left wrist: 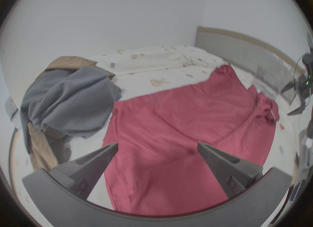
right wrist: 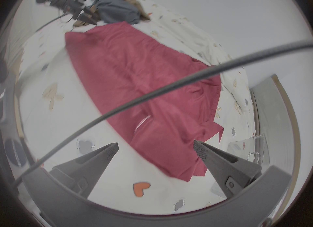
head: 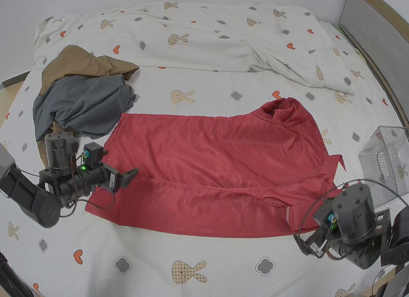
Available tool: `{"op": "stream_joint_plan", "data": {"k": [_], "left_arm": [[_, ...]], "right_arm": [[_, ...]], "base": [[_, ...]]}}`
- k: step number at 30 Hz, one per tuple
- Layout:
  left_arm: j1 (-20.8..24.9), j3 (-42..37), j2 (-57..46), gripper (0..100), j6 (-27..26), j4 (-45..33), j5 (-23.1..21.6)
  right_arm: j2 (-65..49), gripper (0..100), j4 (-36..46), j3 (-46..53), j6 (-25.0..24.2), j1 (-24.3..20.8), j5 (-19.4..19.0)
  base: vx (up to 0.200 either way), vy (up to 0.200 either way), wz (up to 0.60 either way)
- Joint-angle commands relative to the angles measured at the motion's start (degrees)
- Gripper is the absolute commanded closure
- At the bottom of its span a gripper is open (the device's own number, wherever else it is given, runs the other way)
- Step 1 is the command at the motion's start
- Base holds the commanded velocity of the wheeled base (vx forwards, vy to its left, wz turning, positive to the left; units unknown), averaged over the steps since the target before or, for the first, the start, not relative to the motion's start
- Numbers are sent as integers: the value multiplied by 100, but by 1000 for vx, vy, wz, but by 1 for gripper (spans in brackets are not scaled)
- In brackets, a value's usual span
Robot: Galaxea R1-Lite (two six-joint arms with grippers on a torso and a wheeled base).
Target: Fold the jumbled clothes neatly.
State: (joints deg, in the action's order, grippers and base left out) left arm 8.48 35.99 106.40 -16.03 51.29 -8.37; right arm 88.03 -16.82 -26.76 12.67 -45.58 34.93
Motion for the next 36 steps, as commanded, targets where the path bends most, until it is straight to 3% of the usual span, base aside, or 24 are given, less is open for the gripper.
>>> {"op": "stream_joint_plan", "data": {"k": [1,3,6,16,19,24,26,36], "left_arm": [[1138,-1261,-383,0,-902,-5,1980],[1270,-1393,-339,0,-955,-5,2288],[1410,-1586,-304,0,-946,4,2288],[1419,-1841,-234,0,-928,39,2288],[1410,-1911,-278,0,-884,66,2279],[1410,-1964,-242,0,-832,189,2279],[1402,-2017,-172,0,-832,373,2279],[1402,-2148,56,0,-832,751,2279]], "right_arm": [[303,0,118,909,96,-1058,533],[496,0,118,944,87,-1199,542],[777,0,118,953,78,-1287,550],[1410,0,65,514,-19,-803,753],[1718,0,56,250,-273,-689,1324],[1832,0,56,224,-414,-786,1623],[1876,0,-32,215,-607,-891,1983],[2175,0,-515,180,-625,-707,2132]], "base": [[0,0,0],[0,0,0],[0,0,0],[0,0,0],[0,0,0],[0,0,0],[0,0,0],[0,0,0]]}}
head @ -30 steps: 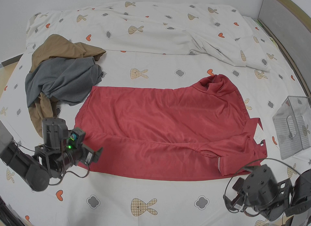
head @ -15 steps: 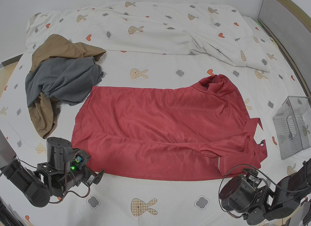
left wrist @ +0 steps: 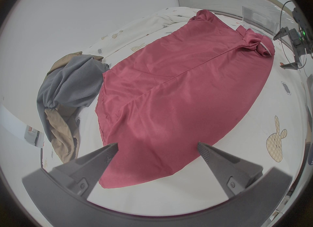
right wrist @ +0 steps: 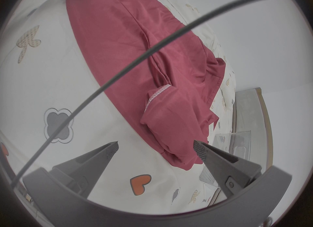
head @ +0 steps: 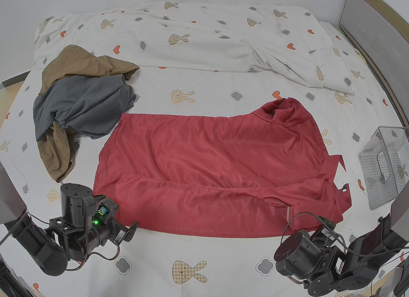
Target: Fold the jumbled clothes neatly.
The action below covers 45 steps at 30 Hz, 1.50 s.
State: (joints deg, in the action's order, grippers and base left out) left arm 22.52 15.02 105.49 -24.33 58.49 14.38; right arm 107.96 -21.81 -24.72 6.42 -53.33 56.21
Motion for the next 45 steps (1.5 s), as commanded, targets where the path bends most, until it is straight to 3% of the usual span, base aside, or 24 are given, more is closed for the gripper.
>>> {"op": "stream_joint_plan", "data": {"k": [1,13,30,42,43,45], "left_arm": [[-2,-104,218,0,-1,207,3],[-10,-298,341,0,-28,628,-6],[-2,-307,332,0,-36,637,-15],[-10,-289,394,0,-28,637,-23],[-10,-289,403,0,-28,637,-23],[-19,-289,403,0,-19,637,-23]], "right_arm": [[305,0,-25,-15,-1,121,4],[419,0,-52,-164,8,218,4],[586,0,-52,-991,140,1062,4],[603,0,-52,-982,166,1000,4],[656,100,-52,-788,157,860,4],[762,100,-52,-674,140,798,4]], "base": [[0,0,0],[0,0,0],[0,0,0],[0,0,0],[0,0,0],[0,0,0]]}}
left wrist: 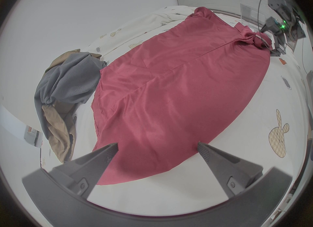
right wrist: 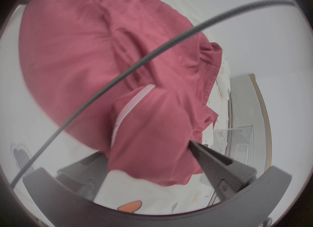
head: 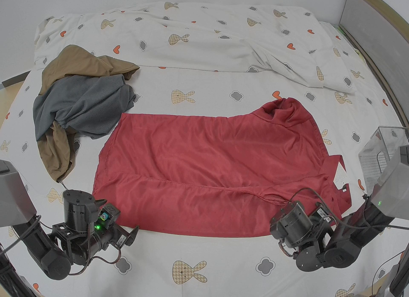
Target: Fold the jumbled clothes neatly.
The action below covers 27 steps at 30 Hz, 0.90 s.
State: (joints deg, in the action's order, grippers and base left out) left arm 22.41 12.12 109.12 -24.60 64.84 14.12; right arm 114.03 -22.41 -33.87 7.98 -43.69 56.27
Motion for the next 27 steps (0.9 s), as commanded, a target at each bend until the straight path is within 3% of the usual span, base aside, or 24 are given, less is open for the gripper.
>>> {"op": "stream_joint_plan", "data": {"k": [1,12,20,27], "left_arm": [[-8,10,39,0,-1,2,3],[36,-60,31,0,-98,2,12],[396,-254,-172,0,-475,29,30],[361,-60,250,0,-537,380,47]], "right_arm": [[190,100,8,293,-25,-184,-2],[146,100,8,337,-25,-201,-2],[-4,100,8,249,-7,-105,-11],[-48,100,8,249,-7,-122,-11]], "base": [[0,0,0],[0,0,0],[0,0,0],[0,0,0]]}}
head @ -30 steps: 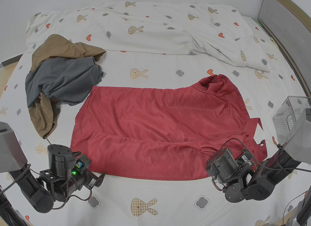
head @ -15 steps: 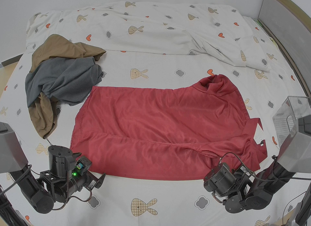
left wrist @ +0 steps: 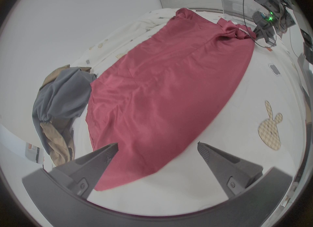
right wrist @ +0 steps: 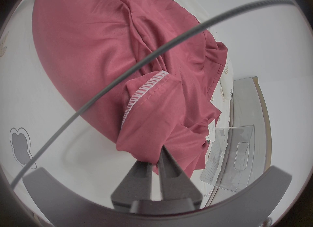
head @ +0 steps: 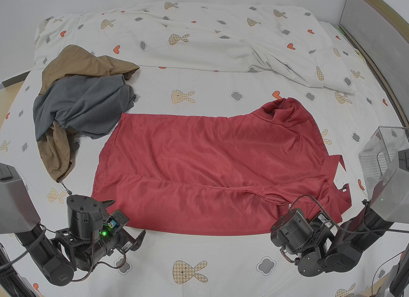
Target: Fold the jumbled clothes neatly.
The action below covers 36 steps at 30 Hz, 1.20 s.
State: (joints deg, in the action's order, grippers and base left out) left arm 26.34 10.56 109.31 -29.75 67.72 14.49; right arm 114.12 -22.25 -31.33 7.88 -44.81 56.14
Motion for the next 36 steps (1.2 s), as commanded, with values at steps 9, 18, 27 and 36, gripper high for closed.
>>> {"op": "stream_joint_plan", "data": {"k": [9,18,27,36], "left_arm": [[-367,377,618,0,-198,347,10],[-349,254,609,100,-207,356,10],[-305,-159,389,100,-198,646,1],[-24,-484,11,100,-154,813,168]], "right_arm": [[-153,100,-8,4,4,-1,2],[-179,100,-8,4,12,8,2],[-170,100,-8,4,4,-1,2],[-162,100,-8,22,4,8,2]], "base": [[0,0,0],[0,0,0],[0,0,0],[0,0,0]]}}
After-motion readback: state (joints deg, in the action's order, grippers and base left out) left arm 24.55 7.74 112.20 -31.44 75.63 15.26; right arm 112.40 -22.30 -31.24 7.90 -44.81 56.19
